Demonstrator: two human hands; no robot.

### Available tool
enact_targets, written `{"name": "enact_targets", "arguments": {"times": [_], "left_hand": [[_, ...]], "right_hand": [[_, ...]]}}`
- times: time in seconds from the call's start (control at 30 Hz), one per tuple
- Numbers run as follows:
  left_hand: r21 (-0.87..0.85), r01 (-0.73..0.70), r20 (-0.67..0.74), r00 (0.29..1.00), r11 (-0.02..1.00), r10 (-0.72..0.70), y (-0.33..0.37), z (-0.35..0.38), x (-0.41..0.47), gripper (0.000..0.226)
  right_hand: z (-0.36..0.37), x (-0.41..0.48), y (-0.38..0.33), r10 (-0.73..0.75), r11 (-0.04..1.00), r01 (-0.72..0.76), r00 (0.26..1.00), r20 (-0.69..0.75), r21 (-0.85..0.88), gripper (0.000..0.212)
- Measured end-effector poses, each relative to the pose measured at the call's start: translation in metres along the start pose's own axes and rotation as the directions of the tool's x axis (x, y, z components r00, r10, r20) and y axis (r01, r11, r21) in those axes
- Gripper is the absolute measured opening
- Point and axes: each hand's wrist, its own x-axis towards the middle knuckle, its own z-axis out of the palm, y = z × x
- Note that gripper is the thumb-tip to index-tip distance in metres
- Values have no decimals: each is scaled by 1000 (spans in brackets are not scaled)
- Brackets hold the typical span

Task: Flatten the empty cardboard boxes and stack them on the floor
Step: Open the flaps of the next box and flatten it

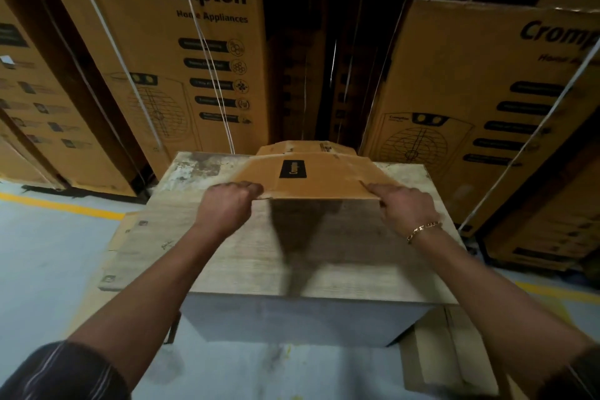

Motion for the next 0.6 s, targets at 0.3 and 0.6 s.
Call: {"name": "enact_targets", "arguments": {"times": [0.3, 0.6], "left_hand": [[-17, 14, -294, 956, 1000, -19, -52, -57, 18, 31], [-66, -64, -228, 973, 996, 48, -26, 7, -50, 35]], "right_hand": [[-58, 23, 0, -105, 994, 89, 912, -397, -58, 48], [16, -22, 24, -253, 966, 226, 927, -277, -124, 52]]}}
